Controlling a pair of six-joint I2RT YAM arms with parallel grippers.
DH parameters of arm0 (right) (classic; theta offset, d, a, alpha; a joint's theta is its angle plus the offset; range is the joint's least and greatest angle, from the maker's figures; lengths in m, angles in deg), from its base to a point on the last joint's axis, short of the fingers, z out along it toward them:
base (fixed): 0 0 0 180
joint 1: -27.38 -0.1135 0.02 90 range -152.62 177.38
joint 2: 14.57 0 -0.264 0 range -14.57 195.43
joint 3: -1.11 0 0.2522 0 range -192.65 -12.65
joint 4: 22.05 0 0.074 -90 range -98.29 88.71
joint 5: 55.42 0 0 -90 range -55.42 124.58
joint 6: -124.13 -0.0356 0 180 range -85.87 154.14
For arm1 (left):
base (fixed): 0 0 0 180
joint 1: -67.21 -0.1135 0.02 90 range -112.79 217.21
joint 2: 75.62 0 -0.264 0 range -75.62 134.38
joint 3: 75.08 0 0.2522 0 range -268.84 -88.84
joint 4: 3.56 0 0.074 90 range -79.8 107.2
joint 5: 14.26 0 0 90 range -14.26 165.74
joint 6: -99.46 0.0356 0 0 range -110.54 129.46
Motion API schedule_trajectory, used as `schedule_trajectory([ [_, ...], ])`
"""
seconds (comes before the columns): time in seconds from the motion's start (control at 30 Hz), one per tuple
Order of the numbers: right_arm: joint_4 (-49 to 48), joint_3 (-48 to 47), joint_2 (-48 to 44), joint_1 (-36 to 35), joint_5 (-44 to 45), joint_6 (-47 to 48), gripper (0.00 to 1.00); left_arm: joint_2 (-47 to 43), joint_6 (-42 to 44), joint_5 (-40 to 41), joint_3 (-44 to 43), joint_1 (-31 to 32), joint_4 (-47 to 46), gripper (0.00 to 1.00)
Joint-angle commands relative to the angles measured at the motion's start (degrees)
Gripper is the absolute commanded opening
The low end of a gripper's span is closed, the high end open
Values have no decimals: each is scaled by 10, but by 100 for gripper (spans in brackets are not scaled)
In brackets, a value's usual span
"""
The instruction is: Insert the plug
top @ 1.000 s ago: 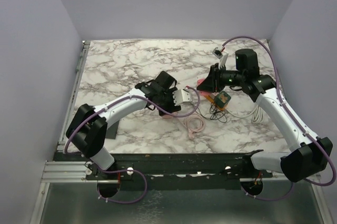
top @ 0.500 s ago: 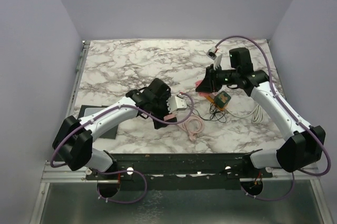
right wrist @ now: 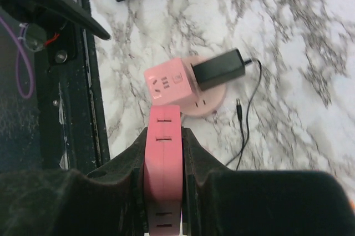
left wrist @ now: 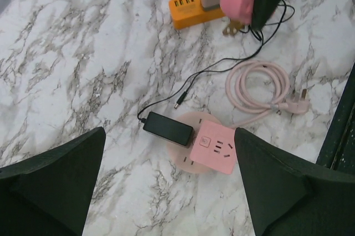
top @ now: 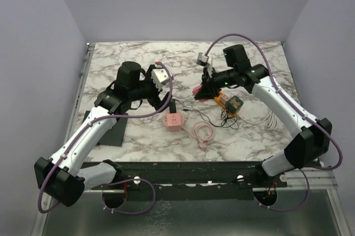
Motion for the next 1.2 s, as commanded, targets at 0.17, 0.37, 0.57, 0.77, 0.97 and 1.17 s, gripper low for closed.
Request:
schedule_trajectory([
  [0.17,200,-200,155,-127,125,129,1,-15,52,-154,66,-136,-16,99],
  [0.37,247,-229,180,-153,163,137,1,18,158,-149,113,-177,-2,99],
  [0.57,283,-277,232,-196,210,156,1,114,141,-97,108,-180,-62,98],
  [0.77,297,-292,252,-205,239,182,1,227,292,-138,51,-183,60,95],
  [0.97,266,-232,209,-205,250,183,1,308,293,-185,11,-170,61,89],
  [1.17,233,-182,171,-205,228,186,1,416,260,-104,-79,-121,65,73],
])
